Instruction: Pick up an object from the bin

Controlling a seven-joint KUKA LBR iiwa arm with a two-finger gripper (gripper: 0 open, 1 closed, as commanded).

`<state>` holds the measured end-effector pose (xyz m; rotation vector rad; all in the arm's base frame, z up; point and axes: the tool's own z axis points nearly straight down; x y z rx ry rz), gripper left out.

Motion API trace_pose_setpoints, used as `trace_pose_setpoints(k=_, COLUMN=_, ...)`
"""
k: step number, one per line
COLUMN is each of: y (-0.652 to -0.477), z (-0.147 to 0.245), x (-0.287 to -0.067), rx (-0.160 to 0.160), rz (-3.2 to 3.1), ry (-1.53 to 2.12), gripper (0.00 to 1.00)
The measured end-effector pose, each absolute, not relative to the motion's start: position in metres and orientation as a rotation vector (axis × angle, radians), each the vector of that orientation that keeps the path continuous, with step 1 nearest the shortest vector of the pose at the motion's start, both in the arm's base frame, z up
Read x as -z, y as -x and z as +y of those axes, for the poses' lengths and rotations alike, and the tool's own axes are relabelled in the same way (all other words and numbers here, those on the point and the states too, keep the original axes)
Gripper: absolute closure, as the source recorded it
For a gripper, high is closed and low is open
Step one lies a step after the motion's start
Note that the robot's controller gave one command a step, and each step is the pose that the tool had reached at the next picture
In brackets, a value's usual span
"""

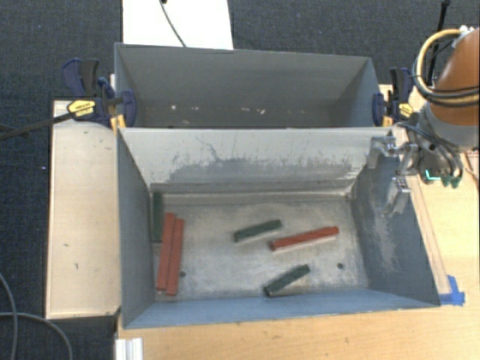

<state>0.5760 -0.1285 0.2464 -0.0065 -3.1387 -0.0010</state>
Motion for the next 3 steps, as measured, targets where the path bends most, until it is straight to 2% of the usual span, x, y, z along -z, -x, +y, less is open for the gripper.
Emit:
trace_pose_setpoints(k=1, y=-0.591, z=-0.114, x=-0.067, rx=0.003, rz=-3.125, ry=-0.299, gripper=0.0)
trace_pose_setpoints(k=2, y=-0.568, z=-0.08, x=-0.07, rx=0.003, rz=-3.103, ry=-0.496, gripper=0.0)
trace_pose_setpoints(k=3, y=-0.569, z=-0.081, x=-0.071, rx=0.0, rz=-3.103, ry=-0.501, gripper=1.0)
